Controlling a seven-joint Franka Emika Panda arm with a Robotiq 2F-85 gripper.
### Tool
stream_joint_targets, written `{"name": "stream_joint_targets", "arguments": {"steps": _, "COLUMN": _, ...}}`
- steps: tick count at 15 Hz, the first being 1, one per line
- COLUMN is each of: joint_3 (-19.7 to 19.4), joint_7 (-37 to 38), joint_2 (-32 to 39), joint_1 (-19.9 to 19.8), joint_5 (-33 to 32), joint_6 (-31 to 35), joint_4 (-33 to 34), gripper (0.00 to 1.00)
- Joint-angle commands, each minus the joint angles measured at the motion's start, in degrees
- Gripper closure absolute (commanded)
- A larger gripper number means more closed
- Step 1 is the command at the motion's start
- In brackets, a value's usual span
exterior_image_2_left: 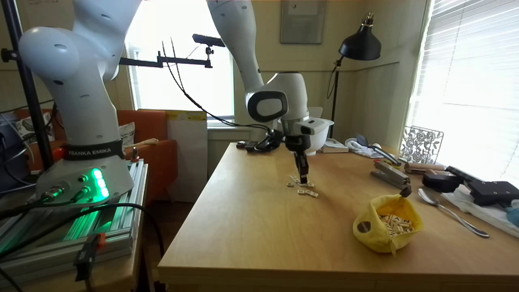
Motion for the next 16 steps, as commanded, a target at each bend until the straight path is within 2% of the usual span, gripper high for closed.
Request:
{"name": "stream_joint_targets", "arguments": {"steps": 1, "joint_3": 0.55, "joint_7": 0.71, "joint_2": -0.72, "joint_1": 0.39, "joint_5": 1.97, "joint_6": -1.54, "joint_4": -2.09, "gripper": 1.00}}
{"name": "stream_joint_targets", "arguments": {"steps": 16, "joint_3": -0.58, "joint_7": 0.99, "joint_2": -0.04, "joint_1": 1.60, "joint_5": 1.51, "joint_6": -0.18, "joint_4": -1.44, "gripper": 1.00}}
